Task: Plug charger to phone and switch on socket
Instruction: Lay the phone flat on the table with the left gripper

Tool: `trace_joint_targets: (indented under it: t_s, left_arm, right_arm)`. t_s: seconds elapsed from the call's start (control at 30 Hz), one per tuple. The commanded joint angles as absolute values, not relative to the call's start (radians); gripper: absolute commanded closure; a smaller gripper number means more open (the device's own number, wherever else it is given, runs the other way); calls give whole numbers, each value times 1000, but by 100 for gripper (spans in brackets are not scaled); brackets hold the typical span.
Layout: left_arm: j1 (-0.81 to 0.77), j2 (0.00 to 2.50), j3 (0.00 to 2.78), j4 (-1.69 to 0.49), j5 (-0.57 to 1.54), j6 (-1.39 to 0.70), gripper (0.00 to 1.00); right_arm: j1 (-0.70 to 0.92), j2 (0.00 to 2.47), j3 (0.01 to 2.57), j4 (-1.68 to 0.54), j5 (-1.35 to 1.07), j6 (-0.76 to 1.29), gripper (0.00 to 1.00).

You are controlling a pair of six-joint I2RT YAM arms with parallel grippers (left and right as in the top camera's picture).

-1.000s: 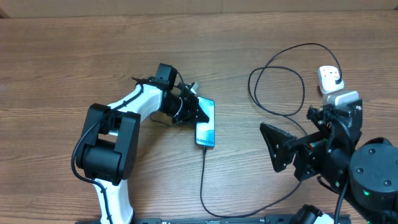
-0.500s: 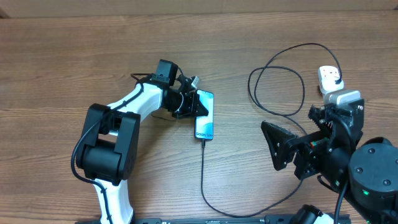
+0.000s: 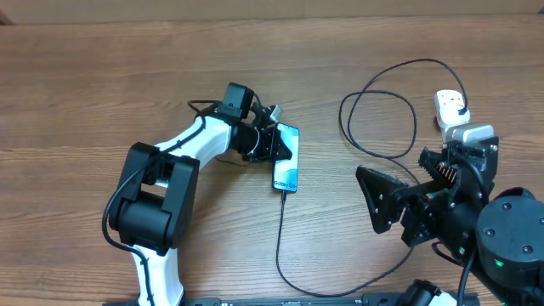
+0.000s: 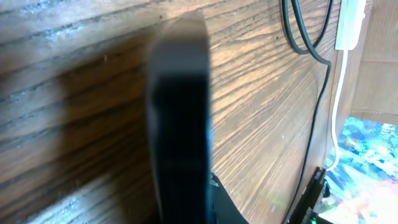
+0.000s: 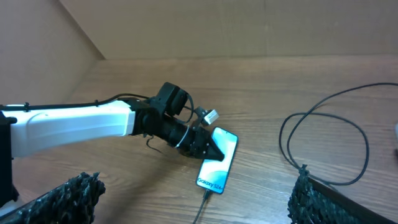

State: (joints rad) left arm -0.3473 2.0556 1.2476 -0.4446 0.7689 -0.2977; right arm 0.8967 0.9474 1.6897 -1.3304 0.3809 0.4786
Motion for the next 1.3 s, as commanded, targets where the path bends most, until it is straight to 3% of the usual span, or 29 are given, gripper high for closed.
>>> trace_joint_targets:
  t_s: [0.0,0.2,0.57,1.27]
  left_arm:
    - [-354,2055,1199,-408,689,-314,91]
    - [-354,2055,1116,-314,662,-435,82]
    - [-354,2055,1106,-338,643,-443,52]
    - [-355,2055,1106,-427,508,-529,45]
  right_arm:
    - [894,945,1706,-1332,380,499,0]
    - [894,945,1706,-1331,380,499,0]
    - [894,947,1706,-1335,381,498,0]
    - [894,1031,1706,-1338,380,499,0]
